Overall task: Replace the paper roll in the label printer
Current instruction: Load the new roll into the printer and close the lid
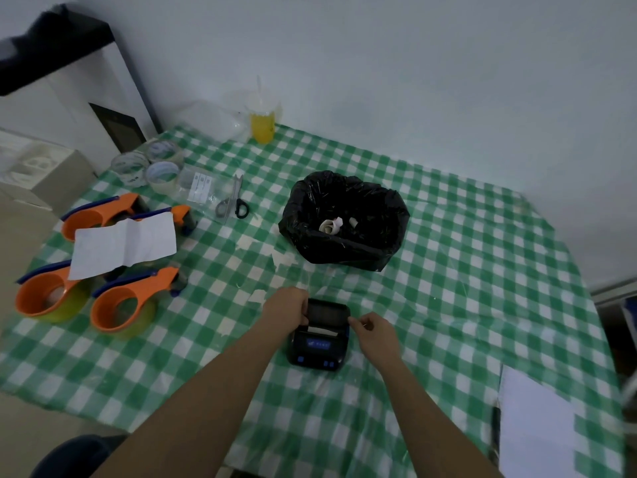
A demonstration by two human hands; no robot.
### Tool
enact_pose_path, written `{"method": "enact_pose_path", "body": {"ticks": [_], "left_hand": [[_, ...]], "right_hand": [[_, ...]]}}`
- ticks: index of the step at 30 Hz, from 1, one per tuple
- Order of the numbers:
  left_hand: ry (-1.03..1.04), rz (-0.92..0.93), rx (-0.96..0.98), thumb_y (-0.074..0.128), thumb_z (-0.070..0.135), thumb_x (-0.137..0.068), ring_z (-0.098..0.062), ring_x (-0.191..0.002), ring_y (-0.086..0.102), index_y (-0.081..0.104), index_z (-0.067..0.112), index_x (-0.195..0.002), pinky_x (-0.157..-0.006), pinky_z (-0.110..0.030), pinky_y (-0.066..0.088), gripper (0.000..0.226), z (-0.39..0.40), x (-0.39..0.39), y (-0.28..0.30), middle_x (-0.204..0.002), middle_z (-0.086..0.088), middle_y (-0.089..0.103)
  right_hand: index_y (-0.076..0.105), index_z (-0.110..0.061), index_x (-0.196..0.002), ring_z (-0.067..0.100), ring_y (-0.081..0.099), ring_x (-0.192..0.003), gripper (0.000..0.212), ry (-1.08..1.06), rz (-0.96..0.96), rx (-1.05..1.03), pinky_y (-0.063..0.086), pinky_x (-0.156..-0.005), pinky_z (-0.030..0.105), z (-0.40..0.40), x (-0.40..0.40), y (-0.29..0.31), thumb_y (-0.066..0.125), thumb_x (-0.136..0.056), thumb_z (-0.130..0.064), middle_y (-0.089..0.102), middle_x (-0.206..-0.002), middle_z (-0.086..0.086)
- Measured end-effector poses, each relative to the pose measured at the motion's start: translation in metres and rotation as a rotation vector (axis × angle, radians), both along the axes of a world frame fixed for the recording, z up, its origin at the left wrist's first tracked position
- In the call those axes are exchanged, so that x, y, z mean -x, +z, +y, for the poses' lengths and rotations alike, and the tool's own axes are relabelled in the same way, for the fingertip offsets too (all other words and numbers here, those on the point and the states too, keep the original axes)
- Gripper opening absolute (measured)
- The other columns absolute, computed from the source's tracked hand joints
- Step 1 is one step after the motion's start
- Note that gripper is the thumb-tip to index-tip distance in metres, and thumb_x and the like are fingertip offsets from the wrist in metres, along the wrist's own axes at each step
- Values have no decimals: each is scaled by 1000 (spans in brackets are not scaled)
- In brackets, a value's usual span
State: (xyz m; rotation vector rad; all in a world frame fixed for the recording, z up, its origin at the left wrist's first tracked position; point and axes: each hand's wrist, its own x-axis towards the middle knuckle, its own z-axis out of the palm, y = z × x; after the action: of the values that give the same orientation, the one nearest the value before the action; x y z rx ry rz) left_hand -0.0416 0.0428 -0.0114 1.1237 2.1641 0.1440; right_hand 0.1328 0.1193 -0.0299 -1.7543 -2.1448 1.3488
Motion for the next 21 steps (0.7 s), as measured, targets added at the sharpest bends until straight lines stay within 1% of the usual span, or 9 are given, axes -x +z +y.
{"method": "enact_pose_path", "body": {"ticks": [2, 5, 11, 13, 14, 16, 18, 20, 21], "left_hand": [[-43, 66, 76, 73, 21, -74, -29, -110, 51, 61, 8, -98, -89, -40, 47, 30, 5, 0, 1, -113, -13, 60], [-78, 140, 157, 73, 23, -74, -29, -112, 51, 58, 7, -105, -90, -40, 47, 38, 13, -2, 1, -116, -13, 60], [-99, 197, 210, 71, 15, -77, -29, -109, 58, 57, 4, -107, -87, -38, 49, 35, 20, -7, 1, -115, -13, 63], [-102, 193, 217, 73, 15, -75, -30, -107, 60, 57, 5, -107, -86, -39, 50, 36, 20, -6, 1, -113, -13, 63], [-95, 177, 226, 74, 17, -74, -30, -105, 60, 57, 5, -106, -86, -39, 50, 38, 20, -5, 1, -112, -13, 64], [-80, 157, 232, 75, 19, -73, -30, -104, 60, 57, 6, -105, -85, -40, 50, 39, 18, -4, 3, -112, -13, 64], [-94, 180, 223, 73, 17, -75, -30, -106, 60, 57, 5, -106, -86, -40, 50, 37, 17, -6, 5, -113, -14, 63], [-109, 210, 199, 70, 16, -77, -31, -108, 59, 56, 5, -109, -86, -40, 49, 36, 16, -9, 6, -115, -14, 62], [-109, 214, 183, 69, 16, -78, -31, -108, 58, 56, 6, -109, -86, -41, 49, 35, 14, -11, 6, -115, -14, 62]], "right_hand": [[52, -13, -67, 14, 48, -58, 31, 2, 0, 4, 35, -51, 26, 0, -1, -1, 59, -88, -35, 50, -59, -3], [46, -20, -61, 8, 46, -56, 34, 7, -12, 3, 32, -49, 22, 0, 0, -1, 58, -89, -35, 49, -60, -5], [39, -23, -55, 8, 42, -52, 41, 40, -37, -32, 28, -47, 24, 0, 5, -1, 57, -90, -36, 43, -56, -5], [39, -22, -55, 8, 41, -52, 42, 34, -35, -39, 27, -46, 24, 0, 6, -1, 56, -90, -35, 42, -55, -5], [41, -20, -56, 9, 42, -52, 40, 35, -36, -33, 28, -47, 24, 0, 6, -1, 56, -90, -35, 43, -55, -5], [48, -15, -66, 13, 46, -57, 33, 48, -44, -22, 30, -48, 23, -2, 7, 0, 56, -90, -34, 45, -58, -6], [51, -12, -74, 19, 49, -65, 28, 52, -45, -18, 32, -50, 26, -4, 7, 2, 56, -90, -34, 48, -61, -2], [51, -11, -76, 21, 50, -68, 26, 30, -25, -13, 34, -55, 29, -4, 6, 3, 56, -90, -33, 50, -65, 0], [51, -12, -74, 20, 50, -66, 27, 19, -12, -7, 35, -56, 29, -4, 5, 3, 57, -90, -33, 50, -64, -2]]}}
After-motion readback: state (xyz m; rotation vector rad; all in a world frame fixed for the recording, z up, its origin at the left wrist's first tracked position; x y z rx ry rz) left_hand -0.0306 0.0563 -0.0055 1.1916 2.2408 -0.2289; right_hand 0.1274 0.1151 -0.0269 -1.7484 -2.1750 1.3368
